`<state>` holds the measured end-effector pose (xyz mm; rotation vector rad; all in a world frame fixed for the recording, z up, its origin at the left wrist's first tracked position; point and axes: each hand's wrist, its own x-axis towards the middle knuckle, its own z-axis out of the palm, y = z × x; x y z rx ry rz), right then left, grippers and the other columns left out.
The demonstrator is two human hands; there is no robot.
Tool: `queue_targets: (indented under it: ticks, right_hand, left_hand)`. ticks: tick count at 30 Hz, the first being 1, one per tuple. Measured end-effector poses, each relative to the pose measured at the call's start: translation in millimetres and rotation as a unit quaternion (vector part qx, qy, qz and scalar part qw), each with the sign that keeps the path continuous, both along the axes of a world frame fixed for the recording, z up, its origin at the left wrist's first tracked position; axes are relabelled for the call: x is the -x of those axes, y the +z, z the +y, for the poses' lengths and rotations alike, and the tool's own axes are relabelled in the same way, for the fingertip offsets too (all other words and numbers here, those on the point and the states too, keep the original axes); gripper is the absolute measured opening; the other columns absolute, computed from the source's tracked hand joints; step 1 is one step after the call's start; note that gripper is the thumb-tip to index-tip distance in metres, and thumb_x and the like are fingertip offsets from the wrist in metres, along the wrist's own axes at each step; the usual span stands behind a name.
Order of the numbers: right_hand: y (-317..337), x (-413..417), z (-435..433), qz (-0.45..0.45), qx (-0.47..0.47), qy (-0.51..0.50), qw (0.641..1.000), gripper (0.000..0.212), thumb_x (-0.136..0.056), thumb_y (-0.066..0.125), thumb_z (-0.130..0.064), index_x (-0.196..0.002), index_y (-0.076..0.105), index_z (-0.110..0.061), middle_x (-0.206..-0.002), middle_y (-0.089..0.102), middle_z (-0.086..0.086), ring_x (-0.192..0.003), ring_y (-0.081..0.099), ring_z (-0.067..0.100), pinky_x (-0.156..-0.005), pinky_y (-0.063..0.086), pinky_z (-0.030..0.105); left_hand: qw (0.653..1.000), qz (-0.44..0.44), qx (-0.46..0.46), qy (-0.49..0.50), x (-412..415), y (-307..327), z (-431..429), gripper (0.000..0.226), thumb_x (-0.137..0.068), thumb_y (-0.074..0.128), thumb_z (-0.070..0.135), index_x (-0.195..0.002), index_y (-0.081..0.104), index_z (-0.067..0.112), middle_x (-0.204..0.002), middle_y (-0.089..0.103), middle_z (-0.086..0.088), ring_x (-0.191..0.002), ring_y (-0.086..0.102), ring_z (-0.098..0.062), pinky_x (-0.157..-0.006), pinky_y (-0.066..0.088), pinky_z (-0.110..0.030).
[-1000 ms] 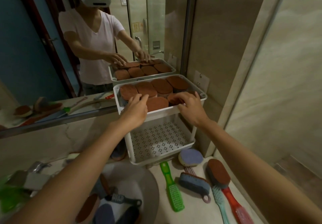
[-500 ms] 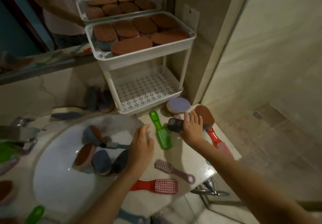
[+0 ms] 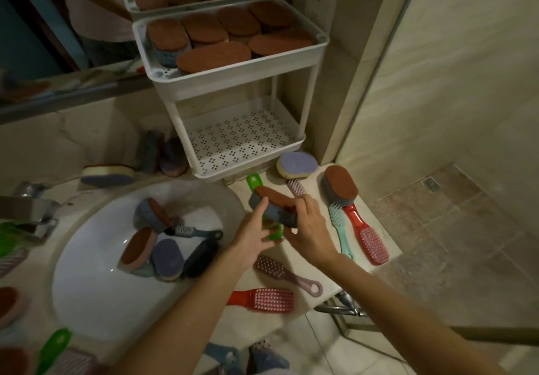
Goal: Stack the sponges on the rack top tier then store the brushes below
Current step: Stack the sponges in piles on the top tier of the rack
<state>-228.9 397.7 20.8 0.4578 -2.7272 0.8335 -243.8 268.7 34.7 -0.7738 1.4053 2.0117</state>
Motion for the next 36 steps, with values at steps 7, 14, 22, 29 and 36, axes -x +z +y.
queue_targets:
  ticks: [7, 14, 22, 29, 36]
  right_hand:
    - [3.1, 2.6, 17.5, -0.034, 0.004, 0.055, 0.998, 0.033, -0.073, 0.058, -0.019, -0.099, 0.054, 0.001, -0.095, 0.053, 0.017, -0.088, 0.045, 0.024, -0.075, 0.033, 0.024]
    - [-18.3, 73.1, 86.8, -0.212, -0.063, -0.301, 0.928, 0.064, -0.08, 0.064, -0.028, -0.128, 0.036, 0.005, -0.13, 0.041, 0.024, -0.122, 0.038, 0.038, -0.104, 0.03, 0.042]
    - [-37.0, 82.9, 90.4, -0.235, -0.13, -0.292, 0.918, 0.056, -0.085, 0.059, -0.028, -0.128, 0.035, 0.0, -0.125, 0.044, 0.023, -0.114, 0.044, 0.04, -0.096, 0.035, 0.042]
    - [-18.7, 64.5, 78.6, -0.07, -0.053, -0.273, 0.958, 0.044, -0.074, 0.067, -0.021, -0.106, 0.048, 0.002, -0.119, 0.044, 0.025, -0.106, 0.043, 0.04, -0.088, 0.036, 0.042]
    - [56.7, 61.8, 39.2, 0.156, 0.082, -0.198, 0.964, 0.033, -0.067, 0.07, -0.02, -0.087, 0.054, 0.0, -0.109, 0.051, 0.028, -0.102, 0.051, 0.041, -0.082, 0.045, 0.04]
  left_hand:
    - [0.989, 0.067, 0.116, 0.057, 20.9, -0.1, 1.8, 0.045, -0.087, 0.06, 0.016, -0.128, 0.046, 0.007, -0.127, 0.057, -0.015, -0.11, 0.059, -0.029, -0.079, 0.051, -0.038]
    - [0.964, 0.095, 0.238, 0.067, 27.0, -16.2, -1.6, 0.045, -0.083, 0.066, 0.018, -0.123, 0.05, 0.006, -0.126, 0.057, -0.015, -0.111, 0.056, -0.03, -0.094, 0.049, -0.044]
    - [0.937, 0.163, 0.307, 0.026, 29.0, -9.8, 5.5, 0.033, -0.076, 0.072, 0.014, -0.099, 0.049, 0.007, -0.098, 0.059, -0.008, -0.093, 0.059, -0.025, -0.072, 0.046, -0.029]
    - [0.932, 0.24, 0.27, 0.029, 27.5, 25.5, 1.7, 0.025, -0.08, 0.068, 0.019, -0.098, 0.052, 0.026, -0.107, 0.061, -0.002, -0.099, 0.059, -0.02, -0.08, 0.048, -0.031]
    - [0.873, 0.408, 0.251, 0.095, 37.9, 109.9, -9.1, 0.022, -0.084, 0.064, 0.025, -0.101, 0.054, 0.035, -0.095, 0.059, 0.017, -0.091, 0.059, -0.004, -0.071, 0.05, -0.019]
